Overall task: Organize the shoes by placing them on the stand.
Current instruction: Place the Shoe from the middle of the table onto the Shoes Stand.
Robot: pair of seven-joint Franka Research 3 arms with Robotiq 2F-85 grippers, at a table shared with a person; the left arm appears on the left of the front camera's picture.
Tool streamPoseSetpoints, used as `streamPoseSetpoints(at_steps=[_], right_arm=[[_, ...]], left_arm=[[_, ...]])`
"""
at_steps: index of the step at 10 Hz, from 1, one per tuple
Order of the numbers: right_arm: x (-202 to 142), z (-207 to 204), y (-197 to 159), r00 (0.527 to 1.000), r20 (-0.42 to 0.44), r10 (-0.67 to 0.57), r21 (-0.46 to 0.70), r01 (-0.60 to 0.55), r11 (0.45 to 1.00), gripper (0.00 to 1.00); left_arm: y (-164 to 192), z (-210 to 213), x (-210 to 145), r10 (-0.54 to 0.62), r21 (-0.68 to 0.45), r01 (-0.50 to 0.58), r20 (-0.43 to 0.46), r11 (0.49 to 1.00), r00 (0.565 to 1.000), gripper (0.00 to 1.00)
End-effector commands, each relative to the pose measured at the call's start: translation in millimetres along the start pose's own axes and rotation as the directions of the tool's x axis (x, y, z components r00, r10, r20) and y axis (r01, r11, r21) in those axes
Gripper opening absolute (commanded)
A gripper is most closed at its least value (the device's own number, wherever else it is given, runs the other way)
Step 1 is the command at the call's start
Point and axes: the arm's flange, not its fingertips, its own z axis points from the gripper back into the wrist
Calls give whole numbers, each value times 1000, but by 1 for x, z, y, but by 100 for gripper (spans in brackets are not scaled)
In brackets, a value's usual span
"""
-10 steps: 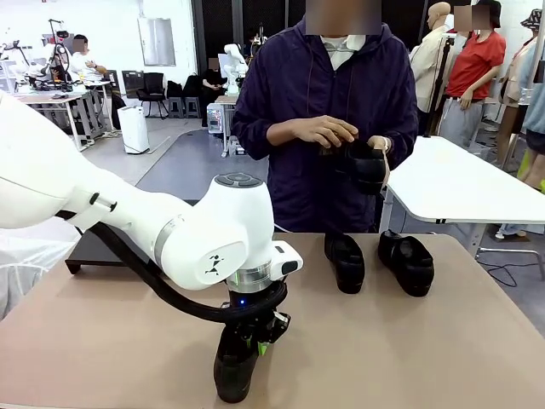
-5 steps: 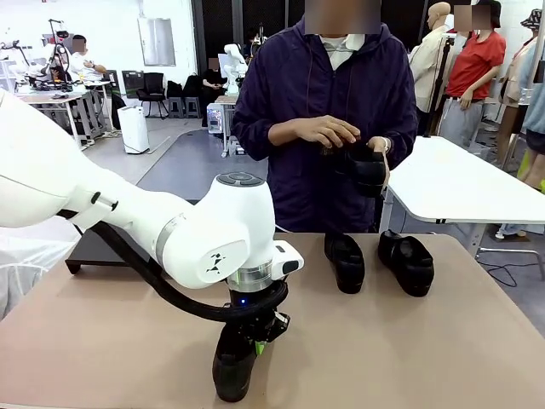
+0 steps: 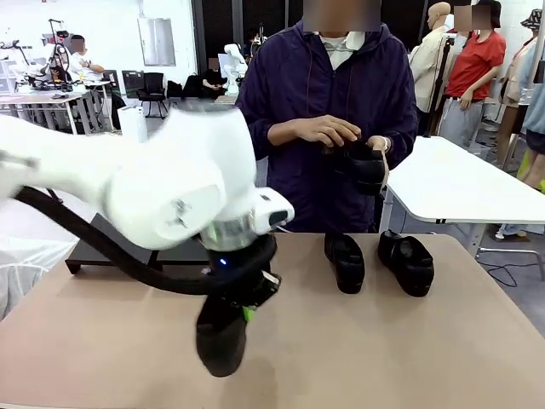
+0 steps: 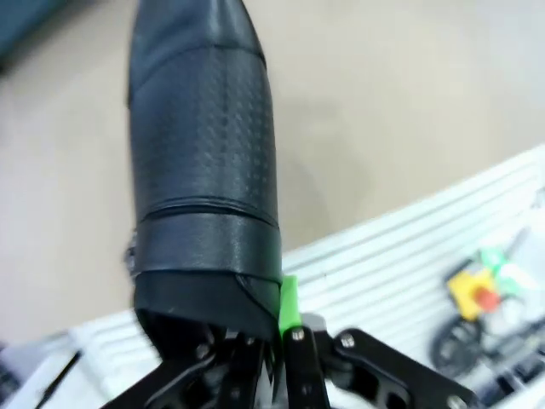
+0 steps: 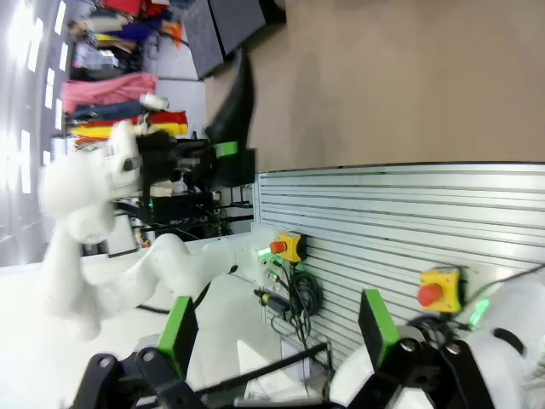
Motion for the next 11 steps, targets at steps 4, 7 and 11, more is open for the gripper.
streamPoseSetpoints(at_steps=[4, 7, 11], right_arm=[[-1, 2, 3, 1000, 5, 26, 17, -26, 1000, 100], [-1, 2, 3, 1000, 5, 26, 17, -26, 1000, 100], [-1, 2, 3, 1000, 5, 26, 17, -26, 1000, 100]], left_arm=[[23, 70, -45, 35, 65, -36, 11, 997, 999, 0], [23, 70, -45, 35, 65, -36, 11, 997, 999, 0], [130, 94, -13, 344, 209, -373, 165, 904, 925, 0]])
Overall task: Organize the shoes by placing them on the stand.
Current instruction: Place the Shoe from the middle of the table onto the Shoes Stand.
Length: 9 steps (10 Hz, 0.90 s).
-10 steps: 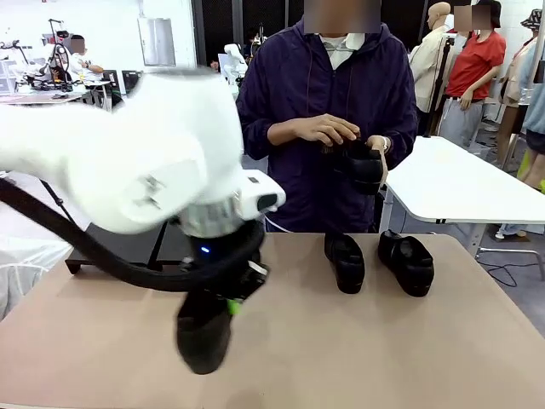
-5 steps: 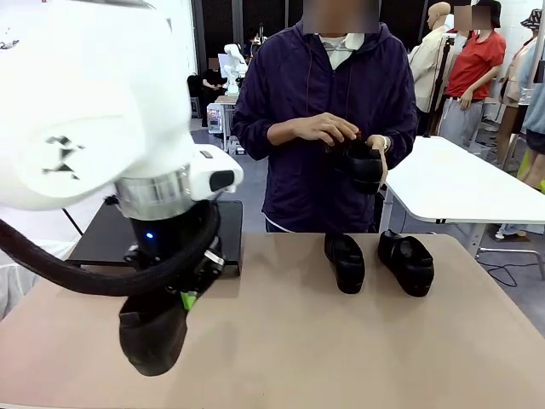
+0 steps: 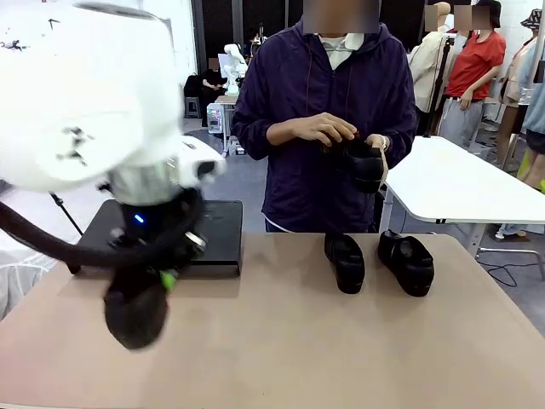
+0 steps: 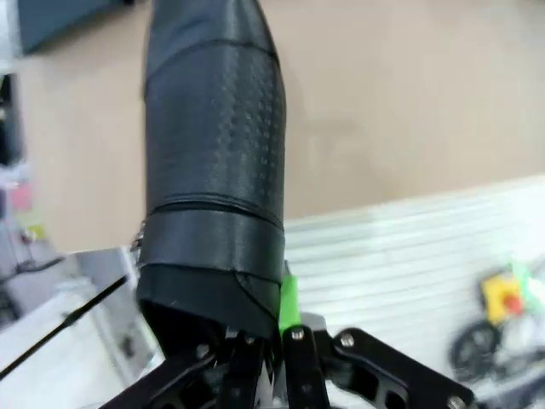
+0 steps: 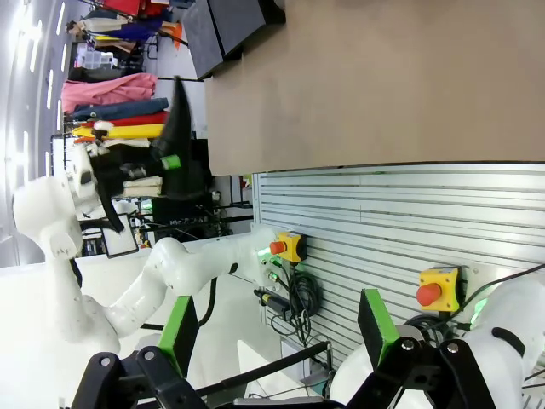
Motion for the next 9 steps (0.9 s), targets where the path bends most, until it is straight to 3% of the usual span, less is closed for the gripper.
streamPoseSetpoints(at_steps=[1, 3, 4, 6, 7, 8, 9], right_arm=[[-1, 2, 3, 1000, 4, 27, 17, -27, 999, 100], [-1, 2, 3, 1000, 4, 27, 17, -27, 999, 100], [-1, 2, 3, 1000, 4, 27, 17, -27, 999, 100], [-1, 2, 3, 1000, 4, 27, 17, -27, 999, 100], [-1, 2, 3, 1000, 4, 27, 17, -27, 999, 100], [-1, 2, 3, 1000, 4, 27, 17, -27, 999, 100], [-1, 2, 3, 1000, 4, 27, 17, -27, 999, 100]], left_arm=[[94, 4, 44, 166, 75, -179, 157, 981, 974, 0], [187, -33, 75, 65, 120, -87, 177, 989, 982, 0], [216, -51, 86, 46, 91, -66, 206, 994, 977, 0], [247, -80, 99, 85, -39, -79, 203, 996, 976, 0], [248, -81, 103, 187, -126, -171, 121, 977, 975, 0], [254, -76, 93, 87, 48, -99, 202, 994, 976, 0], [254, -76, 93, 87, 48, -99, 202, 994, 976, 0]])
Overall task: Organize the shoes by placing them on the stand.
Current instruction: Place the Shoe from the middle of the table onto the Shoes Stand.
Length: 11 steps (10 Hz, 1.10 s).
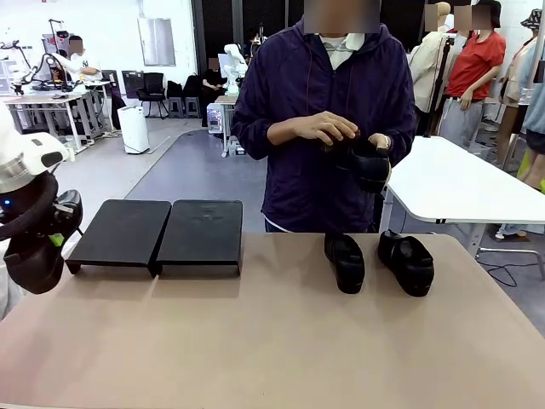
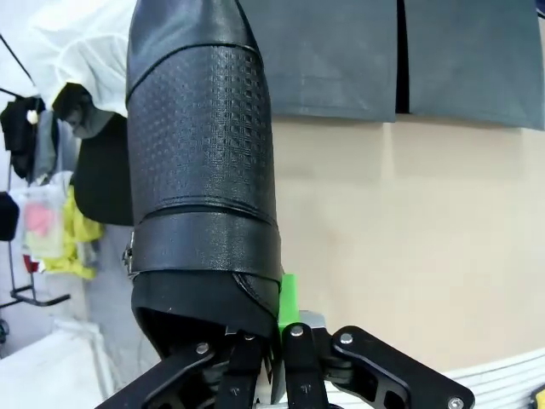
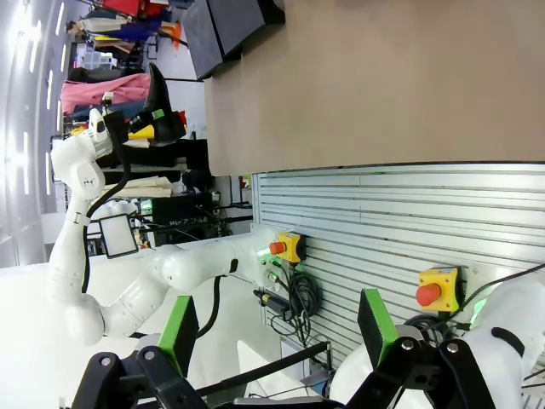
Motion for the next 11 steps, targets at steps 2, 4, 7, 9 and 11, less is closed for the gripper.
streamPoseSetpoints(at_steps=[2, 4, 7, 9, 11], right_arm=[[-1, 2, 4, 1000, 3, 27, 18, -27, 999, 100], [-1, 2, 4, 1000, 3, 27, 18, -27, 999, 100], [-1, 2, 4, 1000, 3, 27, 18, -27, 999, 100], [-1, 2, 4, 1000, 3, 27, 18, -27, 999, 100], [-1, 2, 4, 1000, 3, 27, 18, -27, 999, 100]], left_arm=[[0, 17, -3, -31, 51, 29, 34, 998, 999, 0], [-9, -11, 17, -187, -4, 187, 27, 982, 982, 0], [-1, -93, 90, -305, -31, 309, 82, 951, 949, 0], [11, -121, 105, -234, -23, 235, 37, 972, 971, 0], [15, -131, 112, -228, -39, 229, 30, 973, 973, 0]])
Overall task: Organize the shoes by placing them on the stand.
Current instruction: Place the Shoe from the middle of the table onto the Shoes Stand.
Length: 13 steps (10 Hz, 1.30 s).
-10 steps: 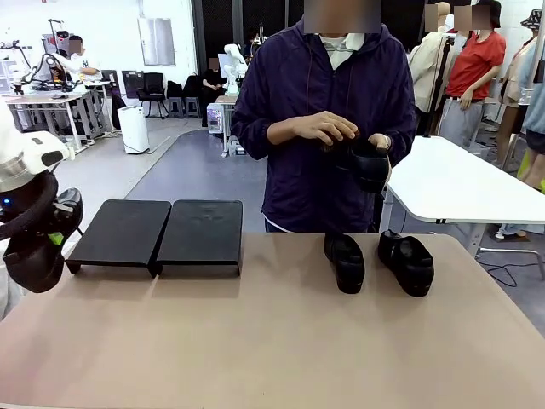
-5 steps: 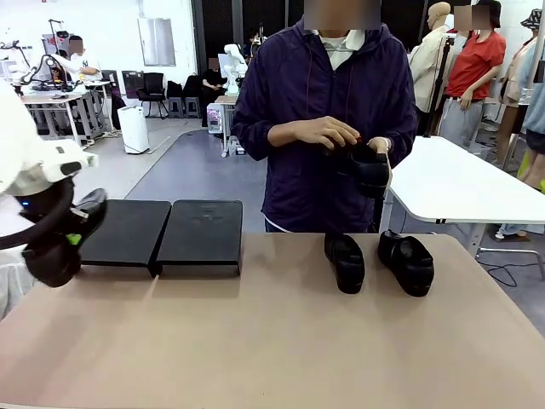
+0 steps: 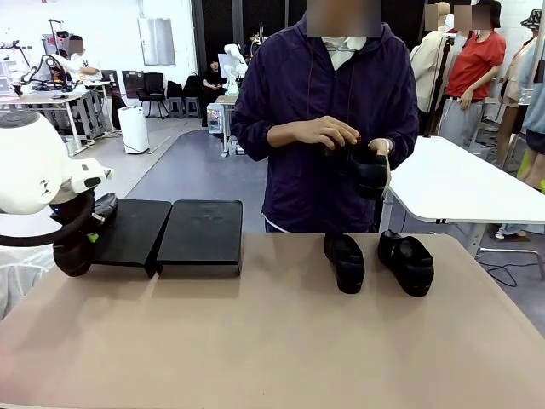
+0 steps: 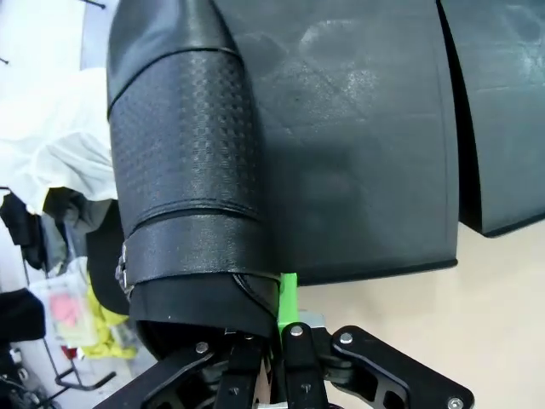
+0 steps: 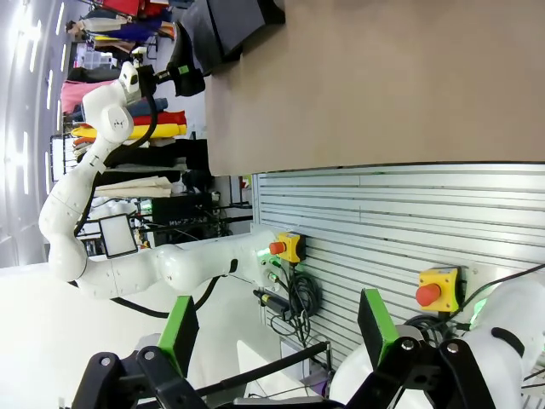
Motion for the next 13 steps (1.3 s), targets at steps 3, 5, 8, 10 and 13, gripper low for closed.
streamPoseSetpoints(at_steps=[3, 5, 8, 10, 13], right_arm=[[-1, 2, 4, 1000, 3, 26, 19, -26, 999, 100], [-1, 2, 4, 1000, 3, 26, 19, -26, 999, 100], [-1, 2, 4, 1000, 3, 26, 19, -26, 999, 100], [-1, 2, 4, 1000, 3, 26, 19, -26, 999, 100], [-1, 2, 4, 1000, 3, 26, 19, -26, 999, 100]], left_arm=[[7, 21, 7, 12, -19, -13, -25, 1000, 1000, 0], [11, 31, 13, 7, 10, -7, -15, 1000, 1000, 0], [10, 28, 29, 43, 63, -53, 154, 997, 987, 0], [10, 14, 34, 35, 114, -58, 194, 992, 980, 0], [10, -1, 40, 7, 126, -27, 155, 992, 988, 0]])
